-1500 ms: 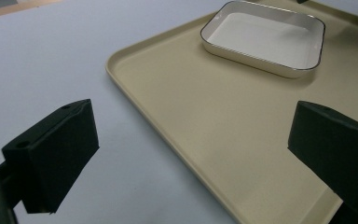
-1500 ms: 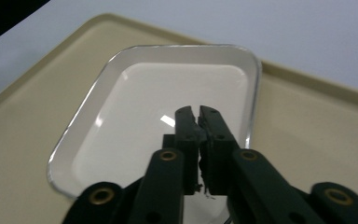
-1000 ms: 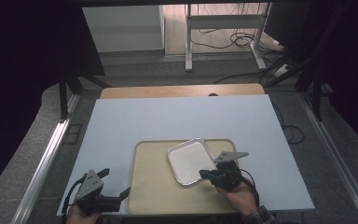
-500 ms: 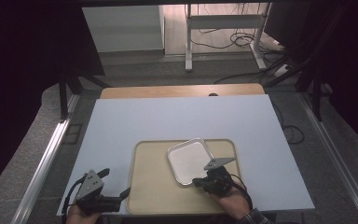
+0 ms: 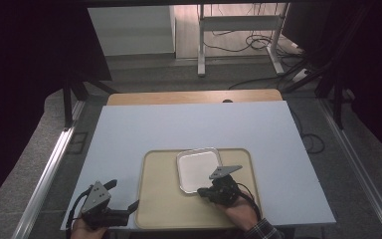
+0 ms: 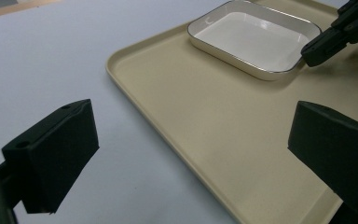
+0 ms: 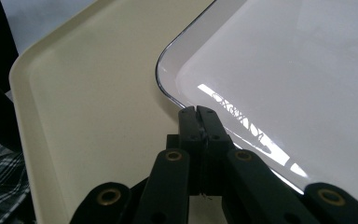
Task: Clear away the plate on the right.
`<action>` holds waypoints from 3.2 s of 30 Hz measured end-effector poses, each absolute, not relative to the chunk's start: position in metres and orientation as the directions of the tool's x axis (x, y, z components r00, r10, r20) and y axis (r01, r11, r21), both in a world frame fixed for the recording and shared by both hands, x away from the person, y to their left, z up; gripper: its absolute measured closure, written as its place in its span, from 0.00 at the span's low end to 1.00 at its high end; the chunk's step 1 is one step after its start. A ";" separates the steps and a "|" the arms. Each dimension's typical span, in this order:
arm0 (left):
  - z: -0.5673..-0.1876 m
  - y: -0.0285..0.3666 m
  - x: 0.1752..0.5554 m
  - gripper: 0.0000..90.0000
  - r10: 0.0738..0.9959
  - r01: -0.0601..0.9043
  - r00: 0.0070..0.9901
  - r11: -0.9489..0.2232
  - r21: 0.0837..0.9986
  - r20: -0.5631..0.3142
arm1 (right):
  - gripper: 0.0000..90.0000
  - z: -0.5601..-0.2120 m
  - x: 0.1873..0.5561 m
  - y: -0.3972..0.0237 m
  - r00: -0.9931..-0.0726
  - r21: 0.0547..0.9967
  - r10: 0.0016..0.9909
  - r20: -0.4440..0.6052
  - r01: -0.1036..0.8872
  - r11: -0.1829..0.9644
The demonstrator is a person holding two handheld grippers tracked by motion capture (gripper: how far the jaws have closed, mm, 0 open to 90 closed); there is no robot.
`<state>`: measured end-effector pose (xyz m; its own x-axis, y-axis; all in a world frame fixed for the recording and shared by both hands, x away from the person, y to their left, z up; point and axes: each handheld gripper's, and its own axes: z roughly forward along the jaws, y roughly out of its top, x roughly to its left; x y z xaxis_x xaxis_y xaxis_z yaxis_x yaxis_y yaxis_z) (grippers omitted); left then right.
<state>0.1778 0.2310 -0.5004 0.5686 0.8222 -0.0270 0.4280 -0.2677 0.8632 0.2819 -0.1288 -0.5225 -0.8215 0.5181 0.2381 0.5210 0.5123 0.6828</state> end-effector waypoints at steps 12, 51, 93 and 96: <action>-0.500 0.231 0.178 0.01 0.822 0.427 0.569 -0.269 0.863 -0.025 | 1.00 -0.525 0.287 -0.122 -0.829 0.689 0.513 0.224 0.507 0.519; -0.500 0.231 0.178 0.01 0.821 0.426 0.570 -0.268 0.864 -0.027 | 0.54 -0.488 0.283 -0.160 -0.814 0.761 0.565 0.131 0.448 0.469; -0.500 0.232 0.177 0.01 0.821 0.425 0.570 -0.266 0.865 -0.028 | 0.19 -0.475 0.293 -0.200 -0.778 0.800 0.616 0.121 0.444 0.404; -0.500 0.232 0.177 0.01 0.821 0.425 0.570 -0.266 0.865 -0.028 | 0.18 -0.473 0.292 -0.202 -0.777 0.800 0.618 0.117 0.442 0.405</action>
<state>0.1773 0.2316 -0.5005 0.5697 0.8214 -0.0277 0.4251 -0.2657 0.8653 0.2917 -0.2017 -0.4734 -0.7773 0.6182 0.1167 0.4425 0.4054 0.7999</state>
